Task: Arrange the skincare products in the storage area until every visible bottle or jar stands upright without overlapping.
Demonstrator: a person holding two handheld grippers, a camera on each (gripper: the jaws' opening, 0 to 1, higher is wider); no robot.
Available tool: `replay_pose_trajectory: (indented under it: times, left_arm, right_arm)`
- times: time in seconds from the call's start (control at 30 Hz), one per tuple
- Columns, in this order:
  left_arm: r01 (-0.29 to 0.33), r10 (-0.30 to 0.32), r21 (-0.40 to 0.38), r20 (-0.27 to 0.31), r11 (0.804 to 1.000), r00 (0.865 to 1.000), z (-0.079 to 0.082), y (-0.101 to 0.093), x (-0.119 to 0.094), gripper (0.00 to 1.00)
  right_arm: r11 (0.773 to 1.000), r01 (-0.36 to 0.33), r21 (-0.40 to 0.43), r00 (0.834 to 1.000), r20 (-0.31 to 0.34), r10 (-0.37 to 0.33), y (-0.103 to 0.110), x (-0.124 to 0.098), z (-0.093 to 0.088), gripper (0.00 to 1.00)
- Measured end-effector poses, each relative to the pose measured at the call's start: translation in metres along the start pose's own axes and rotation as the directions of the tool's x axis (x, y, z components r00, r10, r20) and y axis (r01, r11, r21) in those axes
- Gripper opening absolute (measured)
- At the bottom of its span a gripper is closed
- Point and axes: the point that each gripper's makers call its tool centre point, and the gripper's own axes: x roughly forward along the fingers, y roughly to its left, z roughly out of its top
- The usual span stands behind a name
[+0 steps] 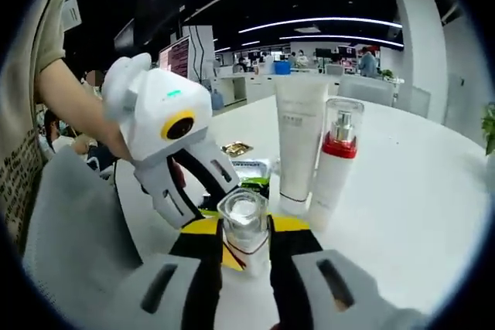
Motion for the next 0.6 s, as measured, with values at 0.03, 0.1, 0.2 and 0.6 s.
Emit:
replay_pose_trajectory:
  times: [0.03,0.1,0.2,0.6]
  left_arm:
    - [-0.001,0.001,0.002,0.003,1.0,1.0,0.001,0.003,0.002,0.17]
    - [-0.004,0.004,0.004,0.004,1.0,1.0,0.003,0.007,0.006,0.17]
    - [-0.006,0.006,-0.015,-0.002,1.0,1.0,0.004,0.013,0.012,0.17]
    - [-0.037,0.037,-0.048,-0.002,0.998,0.999,0.01,0.035,0.024,0.17]
  right_arm:
    - [1.0,0.005,0.004,1.0,0.005,-0.005,-0.005,0.0,0.0,0.22]
    - [1.0,0.012,0.013,1.0,0.01,-0.012,-0.01,0.001,0.001,0.22]
    - [1.0,0.017,0.011,1.0,0.012,-0.017,-0.017,0.003,0.002,0.22]
    - [0.998,0.056,0.01,0.998,0.024,-0.056,-0.042,0.013,0.004,0.22]
